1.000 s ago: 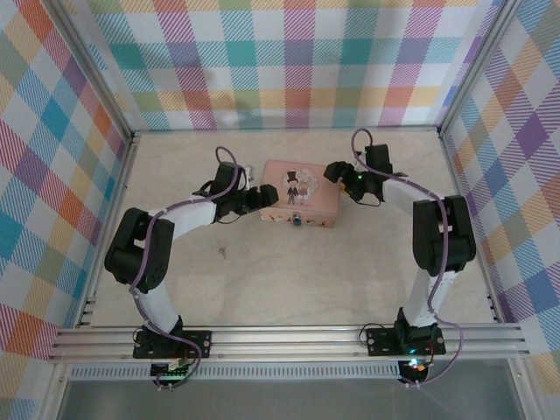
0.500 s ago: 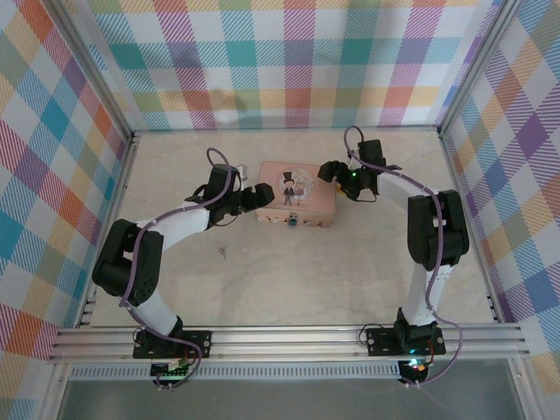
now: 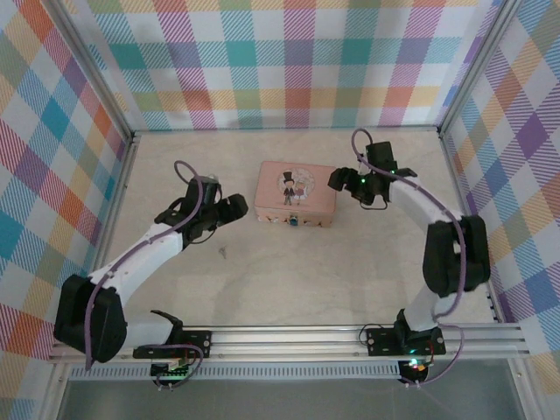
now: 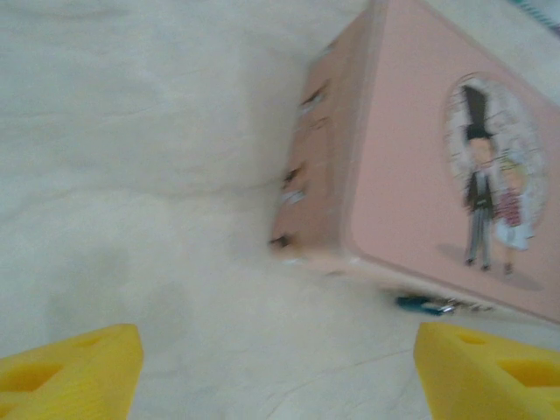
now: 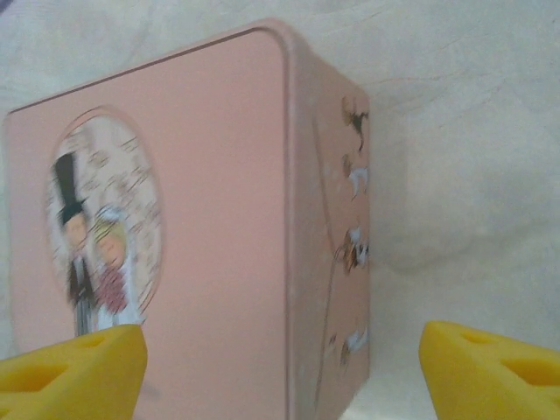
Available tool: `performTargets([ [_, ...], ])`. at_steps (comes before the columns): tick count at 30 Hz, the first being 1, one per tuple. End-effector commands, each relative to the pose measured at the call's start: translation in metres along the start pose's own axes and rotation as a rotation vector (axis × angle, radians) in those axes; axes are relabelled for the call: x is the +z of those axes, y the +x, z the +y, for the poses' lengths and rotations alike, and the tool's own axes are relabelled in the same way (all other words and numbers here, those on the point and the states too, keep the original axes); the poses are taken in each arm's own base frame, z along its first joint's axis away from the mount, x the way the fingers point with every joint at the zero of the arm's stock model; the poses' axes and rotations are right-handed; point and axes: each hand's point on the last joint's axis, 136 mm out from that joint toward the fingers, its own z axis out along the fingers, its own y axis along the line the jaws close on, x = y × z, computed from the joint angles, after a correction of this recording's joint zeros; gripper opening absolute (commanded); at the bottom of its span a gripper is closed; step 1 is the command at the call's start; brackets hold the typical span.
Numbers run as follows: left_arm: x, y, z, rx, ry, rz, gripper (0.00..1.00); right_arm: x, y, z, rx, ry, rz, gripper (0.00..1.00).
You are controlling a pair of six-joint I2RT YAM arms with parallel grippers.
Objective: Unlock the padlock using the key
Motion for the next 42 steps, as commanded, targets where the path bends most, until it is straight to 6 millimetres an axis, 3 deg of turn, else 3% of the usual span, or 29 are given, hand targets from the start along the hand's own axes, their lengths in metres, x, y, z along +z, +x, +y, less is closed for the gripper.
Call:
performTargets([
  [1,-0.01,0.042,0.051,0.009,-0.21,0.122,0.71,-0.011,0.033,0.007,-0.075,0.005,0.052,0.78],
  [7,-0.008,0.073,0.078,0.019,-0.315,0.207,0.56,-0.026,0.081,0.033,-0.15,-0.098,0.091,0.71],
  [12,0.005,0.089,0.084,0.047,-0.36,0.238,0.46,-0.031,0.105,0.041,-0.184,-0.124,0.099,0.71],
  [23,0.038,0.094,0.085,0.102,-0.453,0.263,0.35,-0.028,0.114,0.039,-0.18,-0.12,0.113,0.71],
  [37,0.055,0.091,0.083,0.126,-0.48,0.257,0.37,-0.021,0.122,0.033,-0.166,-0.122,0.141,0.71],
  [42,0.06,0.093,0.084,0.129,-0.484,0.271,0.32,-0.02,0.124,0.03,-0.161,-0.112,0.142,0.71],
])
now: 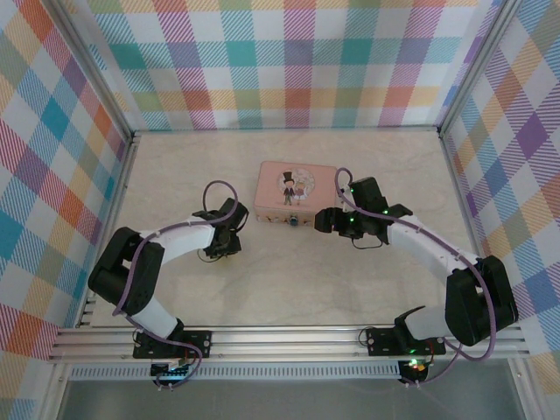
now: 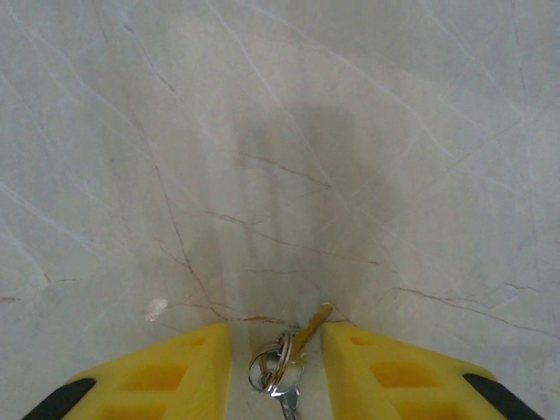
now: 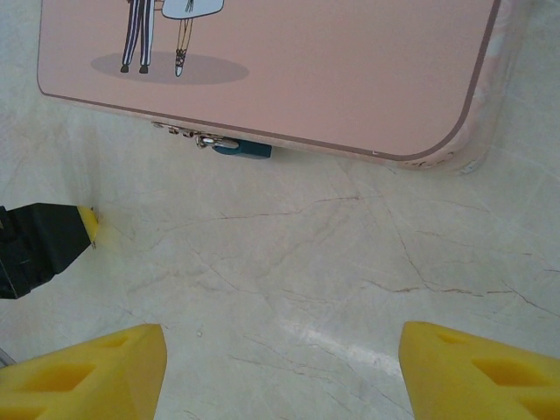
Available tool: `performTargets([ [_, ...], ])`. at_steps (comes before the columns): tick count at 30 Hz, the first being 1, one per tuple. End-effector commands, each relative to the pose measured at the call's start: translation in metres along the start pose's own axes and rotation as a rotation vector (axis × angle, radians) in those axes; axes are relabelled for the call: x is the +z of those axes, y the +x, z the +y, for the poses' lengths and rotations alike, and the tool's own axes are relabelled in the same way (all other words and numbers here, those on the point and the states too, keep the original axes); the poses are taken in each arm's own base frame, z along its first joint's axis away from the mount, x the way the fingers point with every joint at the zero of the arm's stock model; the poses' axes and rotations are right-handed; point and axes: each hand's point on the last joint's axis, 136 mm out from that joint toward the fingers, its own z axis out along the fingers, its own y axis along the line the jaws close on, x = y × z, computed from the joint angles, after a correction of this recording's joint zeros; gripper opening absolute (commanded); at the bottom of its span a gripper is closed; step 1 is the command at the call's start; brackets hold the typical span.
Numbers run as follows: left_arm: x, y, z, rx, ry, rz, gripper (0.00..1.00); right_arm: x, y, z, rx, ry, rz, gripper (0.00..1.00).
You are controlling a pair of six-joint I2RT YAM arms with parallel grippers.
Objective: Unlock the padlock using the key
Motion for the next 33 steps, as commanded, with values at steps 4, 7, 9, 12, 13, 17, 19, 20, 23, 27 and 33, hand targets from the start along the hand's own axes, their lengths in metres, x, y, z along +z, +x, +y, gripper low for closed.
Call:
performTargets([
  [4,0.005,-0.001,-0.005,0.02,-0.012,0.001,0.13,0.001,0.005,0.002,0.008,-0.012,0.008,0.71],
  [7,0.006,0.002,-0.006,0.025,0.0,0.012,0.01,0.001,0.005,0.002,0.011,-0.009,0.006,0.71],
  [9,0.005,0.002,-0.006,0.028,0.005,0.011,0.0,0.0,0.004,0.002,0.012,-0.01,-0.001,0.71],
  [12,0.001,0.001,-0.006,0.035,0.014,0.007,0.0,0.0,0.003,0.002,0.016,-0.009,-0.005,0.71],
  [13,-0.002,0.001,-0.008,0.038,0.026,0.005,0.0,-0.001,0.003,0.003,0.015,-0.012,-0.006,0.71],
  [17,-0.026,-0.008,-0.017,0.041,0.099,-0.023,0.0,-0.01,0.0,0.013,0.002,-0.055,-0.031,0.71],
  [19,-0.043,-0.016,-0.024,0.042,0.155,-0.05,0.0,-0.017,-0.003,0.024,-0.013,-0.103,-0.048,0.71],
  [20,-0.054,-0.02,-0.029,0.043,0.19,-0.066,0.0,-0.021,-0.005,0.033,-0.024,-0.141,-0.059,0.71],
  [23,-0.087,-0.034,-0.046,0.043,0.315,-0.117,0.0,-0.035,-0.009,0.059,-0.06,-0.267,-0.081,0.69],
  [27,-0.132,-0.048,-0.07,0.04,0.493,-0.176,0.0,-0.05,-0.018,0.082,-0.086,-0.379,-0.134,0.64],
  [33,-0.201,-0.06,-0.107,0.048,0.79,-0.22,0.0,-0.071,-0.031,0.109,-0.124,-0.531,-0.237,0.6],
])
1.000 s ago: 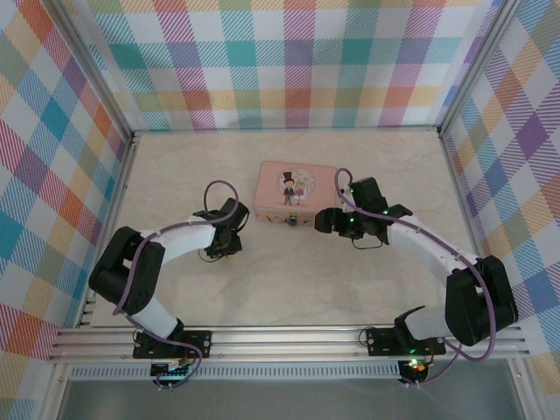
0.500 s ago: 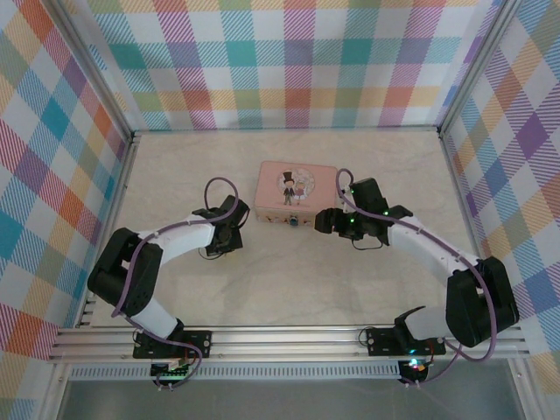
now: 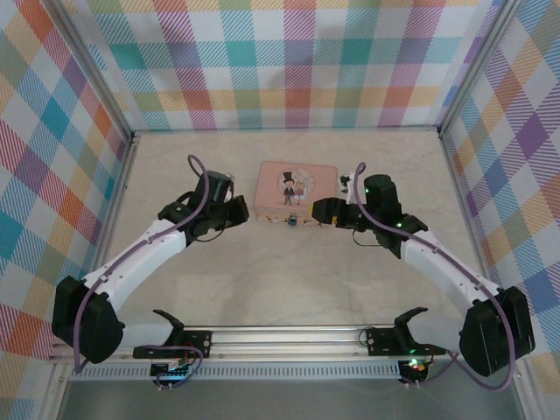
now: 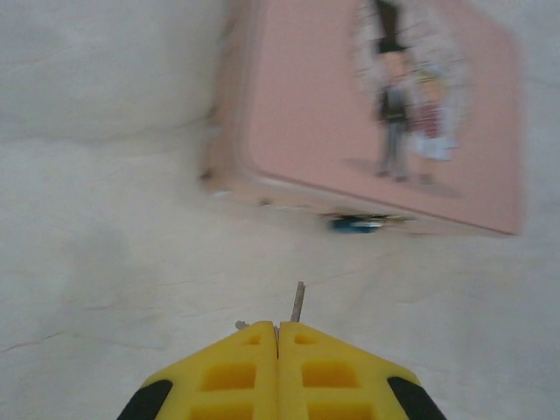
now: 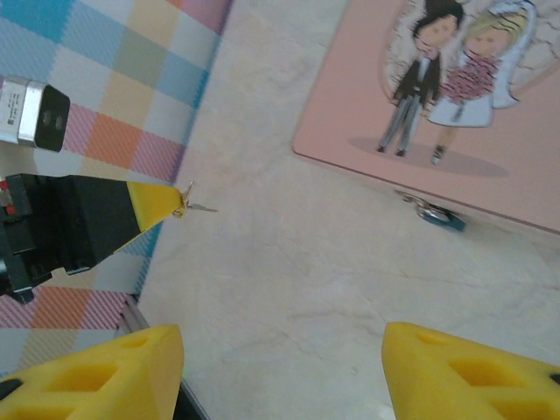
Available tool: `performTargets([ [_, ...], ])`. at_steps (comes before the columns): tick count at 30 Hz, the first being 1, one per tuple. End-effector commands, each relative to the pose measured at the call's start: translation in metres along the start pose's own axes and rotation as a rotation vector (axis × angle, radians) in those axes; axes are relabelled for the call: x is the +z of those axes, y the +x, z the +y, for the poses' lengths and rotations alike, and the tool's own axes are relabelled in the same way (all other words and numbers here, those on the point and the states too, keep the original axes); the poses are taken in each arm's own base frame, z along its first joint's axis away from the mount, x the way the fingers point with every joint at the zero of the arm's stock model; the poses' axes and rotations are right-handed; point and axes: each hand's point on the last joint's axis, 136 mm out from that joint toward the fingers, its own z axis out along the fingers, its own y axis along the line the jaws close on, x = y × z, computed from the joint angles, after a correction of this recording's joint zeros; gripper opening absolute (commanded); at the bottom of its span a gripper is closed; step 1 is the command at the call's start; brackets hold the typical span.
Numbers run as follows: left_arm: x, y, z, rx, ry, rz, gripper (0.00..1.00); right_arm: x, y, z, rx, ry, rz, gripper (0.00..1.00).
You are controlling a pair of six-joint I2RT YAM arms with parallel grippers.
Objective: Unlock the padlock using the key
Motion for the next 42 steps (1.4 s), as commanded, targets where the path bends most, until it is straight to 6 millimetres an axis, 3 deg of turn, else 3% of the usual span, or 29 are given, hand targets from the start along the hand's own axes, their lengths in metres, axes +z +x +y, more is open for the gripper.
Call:
performTargets([
  [1,-0.023,-0.009,-0.054,0.012,0.236,0.001,0.0,-0.005,-0.014,0.037,-0.052,-0.165,-0.048,0.57],
  [5,-0.044,-0.014,-0.089,0.027,0.409,-0.007,0.0,-0.003,-0.019,0.061,-0.047,-0.29,-0.01,0.43],
  [10,-0.064,-0.019,-0.119,0.034,0.566,-0.051,0.0,-0.002,-0.026,0.088,-0.043,-0.448,-0.001,0.41],
  [20,-0.073,-0.008,-0.156,0.018,0.718,-0.021,0.0,-0.001,-0.027,0.105,-0.107,-0.487,-0.035,0.38],
  [32,-0.076,-0.005,-0.165,0.021,0.743,-0.024,0.0,-0.01,-0.031,0.121,-0.156,-0.538,-0.068,0.32],
  [36,-0.075,-0.004,-0.162,0.017,0.734,-0.025,0.0,-0.015,-0.031,0.124,-0.157,-0.547,-0.084,0.42],
  [42,-0.073,-0.004,-0.16,0.007,0.732,-0.029,0.0,-0.021,-0.032,0.131,-0.177,-0.574,-0.097,0.36],
])
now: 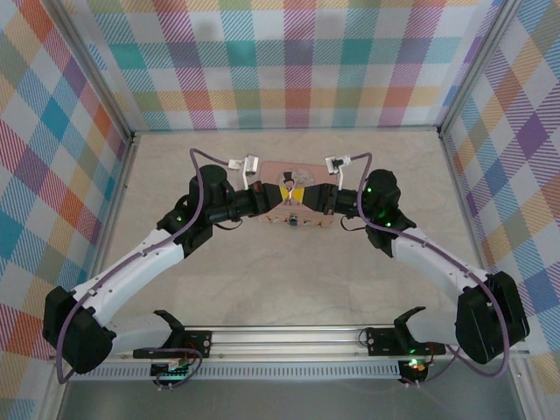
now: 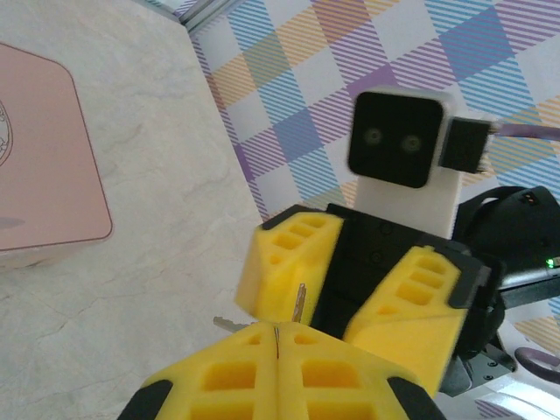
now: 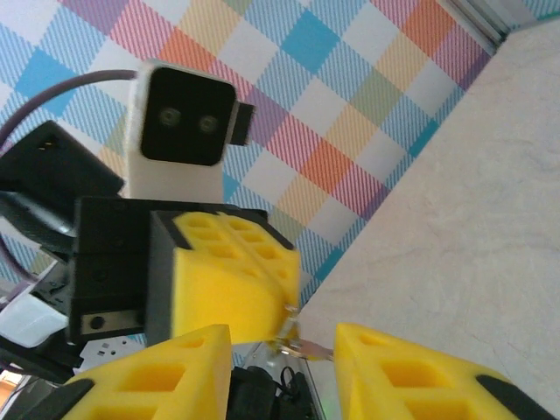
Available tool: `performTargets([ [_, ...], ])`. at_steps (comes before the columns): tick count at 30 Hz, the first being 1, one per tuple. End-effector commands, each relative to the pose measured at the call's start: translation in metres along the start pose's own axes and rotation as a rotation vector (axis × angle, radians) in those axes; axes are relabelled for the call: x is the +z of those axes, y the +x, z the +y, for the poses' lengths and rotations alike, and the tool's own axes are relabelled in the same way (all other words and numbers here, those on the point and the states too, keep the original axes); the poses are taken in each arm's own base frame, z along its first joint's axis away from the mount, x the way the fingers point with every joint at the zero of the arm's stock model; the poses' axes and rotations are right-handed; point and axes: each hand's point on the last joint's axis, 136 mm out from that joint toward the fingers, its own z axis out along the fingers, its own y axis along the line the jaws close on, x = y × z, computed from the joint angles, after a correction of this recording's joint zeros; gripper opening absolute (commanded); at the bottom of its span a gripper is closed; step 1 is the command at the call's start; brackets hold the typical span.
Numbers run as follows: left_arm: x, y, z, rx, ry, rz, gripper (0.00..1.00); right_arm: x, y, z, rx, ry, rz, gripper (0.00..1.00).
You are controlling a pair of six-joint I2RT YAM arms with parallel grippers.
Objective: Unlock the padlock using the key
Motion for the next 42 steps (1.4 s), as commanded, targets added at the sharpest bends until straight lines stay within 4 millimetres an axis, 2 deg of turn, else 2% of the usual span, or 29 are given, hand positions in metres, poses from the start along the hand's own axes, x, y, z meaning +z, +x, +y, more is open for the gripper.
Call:
performTargets([
  [1,0.0,0.002,-0.009,0.005,0.037,-0.007,0.0,-0.001,-0.004,0.023,-0.059,-0.07,-0.01,0.34],
  [10,0.003,0.002,-0.011,-0.007,0.056,-0.012,0.0,0.004,0.0,0.021,-0.046,-0.078,0.018,0.33],
  [14,0.002,0.0,-0.013,-0.007,0.058,-0.02,0.0,0.006,0.002,0.021,-0.045,-0.084,0.031,0.26],
  [28,-0.005,-0.007,-0.016,-0.009,0.061,-0.072,0.0,0.012,0.012,0.02,-0.036,-0.093,0.07,0.19],
  [30,-0.006,-0.007,-0.016,-0.013,0.063,-0.076,0.0,0.013,0.013,0.02,-0.037,-0.092,0.074,0.23],
  [31,-0.006,-0.008,-0.016,-0.014,0.065,-0.082,0.0,0.013,0.013,0.02,-0.04,-0.095,0.076,0.31],
  [32,-0.007,-0.008,-0.017,-0.015,0.067,-0.086,0.0,0.013,0.017,0.016,-0.017,-0.078,0.087,0.36],
  [33,-0.007,-0.009,-0.017,-0.014,0.067,-0.089,0.0,0.014,0.017,0.016,-0.02,-0.079,0.086,0.36],
  [42,-0.008,-0.008,-0.019,-0.019,0.077,-0.086,0.0,0.012,0.015,0.02,-0.049,-0.079,0.07,0.17],
])
